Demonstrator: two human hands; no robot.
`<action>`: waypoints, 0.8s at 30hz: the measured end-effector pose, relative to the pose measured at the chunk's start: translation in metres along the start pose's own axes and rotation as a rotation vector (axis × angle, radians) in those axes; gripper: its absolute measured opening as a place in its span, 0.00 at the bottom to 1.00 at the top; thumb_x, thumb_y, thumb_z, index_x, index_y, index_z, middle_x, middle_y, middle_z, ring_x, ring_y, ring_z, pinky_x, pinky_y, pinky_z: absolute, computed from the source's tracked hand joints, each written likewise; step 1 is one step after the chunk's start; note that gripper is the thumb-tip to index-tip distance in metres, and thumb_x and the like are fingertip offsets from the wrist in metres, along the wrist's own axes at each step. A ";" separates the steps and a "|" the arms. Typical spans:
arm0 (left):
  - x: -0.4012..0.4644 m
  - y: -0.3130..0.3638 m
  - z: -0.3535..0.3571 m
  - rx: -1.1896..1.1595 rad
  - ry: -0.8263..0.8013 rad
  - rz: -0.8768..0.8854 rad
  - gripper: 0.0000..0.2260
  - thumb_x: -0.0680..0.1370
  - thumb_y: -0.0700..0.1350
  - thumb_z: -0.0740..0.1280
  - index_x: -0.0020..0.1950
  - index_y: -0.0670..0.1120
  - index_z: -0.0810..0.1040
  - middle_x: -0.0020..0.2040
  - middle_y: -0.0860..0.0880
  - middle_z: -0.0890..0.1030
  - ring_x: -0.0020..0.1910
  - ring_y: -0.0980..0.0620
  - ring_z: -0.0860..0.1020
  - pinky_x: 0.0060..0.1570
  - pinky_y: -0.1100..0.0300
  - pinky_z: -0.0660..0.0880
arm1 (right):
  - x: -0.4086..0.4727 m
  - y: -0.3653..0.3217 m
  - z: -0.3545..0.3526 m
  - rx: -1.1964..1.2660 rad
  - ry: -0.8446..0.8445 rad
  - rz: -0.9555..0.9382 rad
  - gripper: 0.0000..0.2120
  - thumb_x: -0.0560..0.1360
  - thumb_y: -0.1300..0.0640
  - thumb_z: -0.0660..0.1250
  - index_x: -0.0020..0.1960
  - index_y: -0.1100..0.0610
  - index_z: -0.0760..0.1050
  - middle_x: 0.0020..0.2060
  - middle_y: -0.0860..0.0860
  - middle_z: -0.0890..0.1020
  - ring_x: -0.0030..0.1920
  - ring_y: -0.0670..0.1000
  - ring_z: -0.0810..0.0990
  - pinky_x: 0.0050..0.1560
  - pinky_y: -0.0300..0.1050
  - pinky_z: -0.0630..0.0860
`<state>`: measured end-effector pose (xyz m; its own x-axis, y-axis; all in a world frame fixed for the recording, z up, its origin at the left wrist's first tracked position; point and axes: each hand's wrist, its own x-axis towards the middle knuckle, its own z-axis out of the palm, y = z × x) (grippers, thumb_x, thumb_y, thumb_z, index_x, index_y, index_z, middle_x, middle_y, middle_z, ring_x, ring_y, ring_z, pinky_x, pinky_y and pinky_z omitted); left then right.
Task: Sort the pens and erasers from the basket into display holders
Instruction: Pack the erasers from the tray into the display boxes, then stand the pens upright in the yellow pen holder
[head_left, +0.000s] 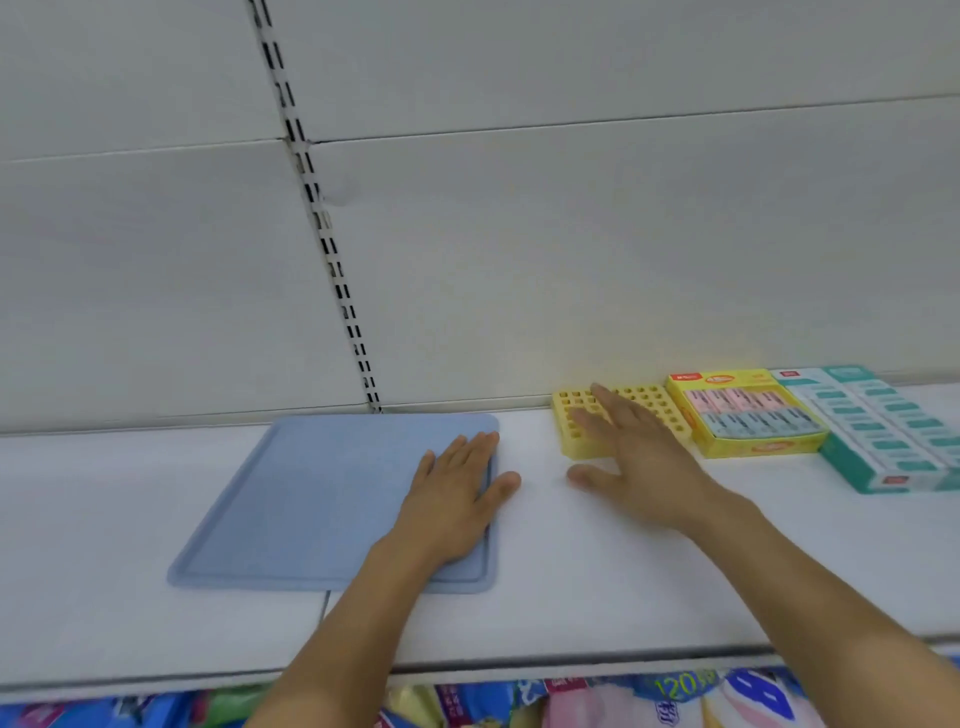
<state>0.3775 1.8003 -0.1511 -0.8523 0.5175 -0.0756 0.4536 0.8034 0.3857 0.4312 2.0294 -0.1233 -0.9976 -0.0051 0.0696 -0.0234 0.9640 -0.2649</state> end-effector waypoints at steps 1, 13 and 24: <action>-0.006 0.001 -0.002 -0.021 -0.010 -0.006 0.28 0.82 0.61 0.50 0.79 0.52 0.52 0.79 0.54 0.54 0.78 0.54 0.49 0.76 0.50 0.45 | -0.009 -0.011 0.004 0.062 0.035 -0.008 0.32 0.77 0.40 0.62 0.78 0.46 0.56 0.79 0.48 0.48 0.78 0.51 0.49 0.76 0.47 0.47; -0.249 0.009 0.017 -0.222 0.440 -0.070 0.26 0.77 0.68 0.52 0.70 0.58 0.70 0.63 0.63 0.74 0.65 0.63 0.68 0.66 0.62 0.65 | -0.168 -0.129 0.047 0.400 0.117 -0.253 0.19 0.75 0.41 0.59 0.60 0.46 0.77 0.55 0.38 0.78 0.56 0.43 0.76 0.57 0.46 0.75; -0.444 -0.090 0.006 -0.326 0.657 -0.490 0.19 0.77 0.61 0.60 0.65 0.56 0.75 0.51 0.62 0.79 0.51 0.64 0.78 0.51 0.64 0.74 | -0.210 -0.322 0.100 0.481 -0.064 -0.541 0.13 0.78 0.49 0.65 0.61 0.47 0.77 0.52 0.41 0.79 0.48 0.43 0.78 0.50 0.48 0.76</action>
<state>0.7167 1.4999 -0.1574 -0.9544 -0.2176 0.2043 -0.0132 0.7145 0.6995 0.6419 1.6939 -0.1486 -0.8398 -0.4777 0.2578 -0.5260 0.5989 -0.6038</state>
